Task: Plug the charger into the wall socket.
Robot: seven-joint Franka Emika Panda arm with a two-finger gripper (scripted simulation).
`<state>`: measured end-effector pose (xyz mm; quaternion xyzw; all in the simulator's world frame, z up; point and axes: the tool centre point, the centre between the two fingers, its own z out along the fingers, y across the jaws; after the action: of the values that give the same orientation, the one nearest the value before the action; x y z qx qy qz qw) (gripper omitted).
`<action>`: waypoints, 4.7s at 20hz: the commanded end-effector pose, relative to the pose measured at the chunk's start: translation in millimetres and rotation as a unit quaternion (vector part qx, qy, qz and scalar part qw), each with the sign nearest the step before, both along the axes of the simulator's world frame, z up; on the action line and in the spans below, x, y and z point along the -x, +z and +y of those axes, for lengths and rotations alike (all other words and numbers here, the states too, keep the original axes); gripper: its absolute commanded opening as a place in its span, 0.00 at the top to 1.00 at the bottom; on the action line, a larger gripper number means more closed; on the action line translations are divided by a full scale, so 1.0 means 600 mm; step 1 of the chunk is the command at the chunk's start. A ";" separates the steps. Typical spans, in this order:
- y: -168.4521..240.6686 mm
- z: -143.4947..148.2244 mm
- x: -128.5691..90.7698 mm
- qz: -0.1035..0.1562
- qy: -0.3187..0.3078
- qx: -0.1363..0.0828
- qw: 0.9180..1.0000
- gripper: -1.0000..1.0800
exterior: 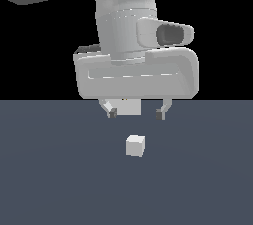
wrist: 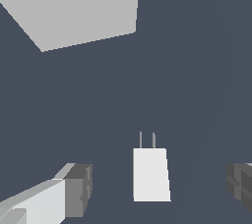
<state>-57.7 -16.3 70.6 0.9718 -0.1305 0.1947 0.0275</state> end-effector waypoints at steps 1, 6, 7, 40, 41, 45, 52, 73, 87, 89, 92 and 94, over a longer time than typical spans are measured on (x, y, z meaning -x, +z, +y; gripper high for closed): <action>-0.006 -0.002 0.001 -0.007 -0.004 0.002 1.000 0.04; -0.012 -0.003 0.003 -0.014 -0.009 0.003 1.000 0.04; -0.013 -0.003 0.003 -0.014 -0.009 0.003 1.000 0.04; -0.099 -0.002 0.004 -0.014 -0.010 0.002 1.000 1.00; -0.097 -0.007 0.006 -0.013 -0.012 0.002 1.000 1.00; -0.091 -0.007 0.001 -0.014 -0.006 0.003 1.000 1.00; -0.054 -0.002 -0.027 -0.015 0.031 0.004 0.999 1.00; 0.049 0.035 -0.107 -0.015 0.139 0.001 0.990 1.00; 0.050 0.036 -0.124 -0.015 0.141 0.000 0.990 1.00; 0.050 0.036 -0.135 -0.015 0.141 0.000 0.990 1.00; 0.050 0.037 -0.155 -0.015 0.141 0.000 0.990 1.00; 0.050 0.037 -0.167 -0.014 0.141 0.000 0.990 1.00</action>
<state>36.7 5.7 100.3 0.9776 0.0071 0.2105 -0.0019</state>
